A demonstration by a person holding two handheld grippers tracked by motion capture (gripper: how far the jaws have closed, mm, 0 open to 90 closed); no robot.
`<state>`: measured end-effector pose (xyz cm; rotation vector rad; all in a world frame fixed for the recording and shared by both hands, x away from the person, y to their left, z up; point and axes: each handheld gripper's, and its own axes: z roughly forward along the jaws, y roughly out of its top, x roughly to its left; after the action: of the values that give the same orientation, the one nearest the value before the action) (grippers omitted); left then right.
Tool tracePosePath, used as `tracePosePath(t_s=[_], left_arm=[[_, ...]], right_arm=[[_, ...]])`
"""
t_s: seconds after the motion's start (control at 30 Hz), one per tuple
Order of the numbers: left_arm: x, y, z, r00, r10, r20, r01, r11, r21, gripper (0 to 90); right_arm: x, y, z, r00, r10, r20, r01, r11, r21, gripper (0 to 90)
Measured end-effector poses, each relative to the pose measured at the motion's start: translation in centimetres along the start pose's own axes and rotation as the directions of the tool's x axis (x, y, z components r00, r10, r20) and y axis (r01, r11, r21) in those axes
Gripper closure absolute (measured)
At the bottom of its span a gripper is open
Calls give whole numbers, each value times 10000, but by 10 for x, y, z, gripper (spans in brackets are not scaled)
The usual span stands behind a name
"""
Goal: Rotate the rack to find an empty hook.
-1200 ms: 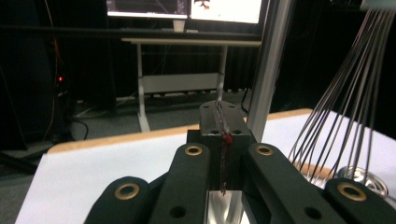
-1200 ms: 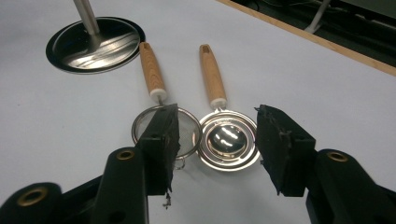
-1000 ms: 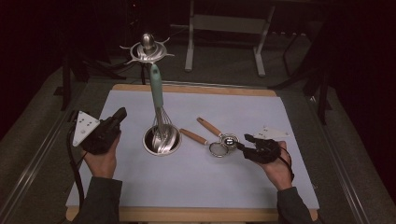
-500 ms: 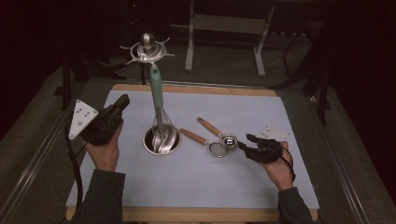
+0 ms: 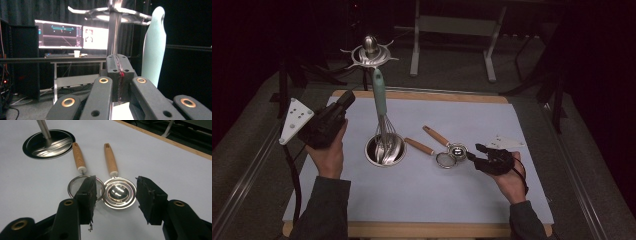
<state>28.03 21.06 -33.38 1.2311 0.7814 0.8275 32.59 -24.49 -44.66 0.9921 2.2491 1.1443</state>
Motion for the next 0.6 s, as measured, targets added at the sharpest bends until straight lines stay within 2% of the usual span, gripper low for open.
tracePosePath(t_s=[0.13, 0.23, 0.33, 0.6], left_arm=[[0, 5, 2, 10000, 8, 37, -8, 9998, -176, 900], [1, 6, 5, 9998, -73, 180, 79, 9993, -352, 900], [0, 8, 8, 9993, -120, 340, 141, 9981, -605, 900], [1, 16, 17, 9973, -267, 685, 348, 9921, -1205, 900]], right_arm=[[-1, 0, -1, 10000, 53, -3, -53, 10000, -50, 504], [-3, 0, -4, 9995, 248, -198, -253, 9994, -220, 504], [-5, 1, -7, 9994, 320, -160, -324, 9990, -297, 504], [-5, 1, -9, 9994, 230, -266, -242, 9987, -452, 507]])
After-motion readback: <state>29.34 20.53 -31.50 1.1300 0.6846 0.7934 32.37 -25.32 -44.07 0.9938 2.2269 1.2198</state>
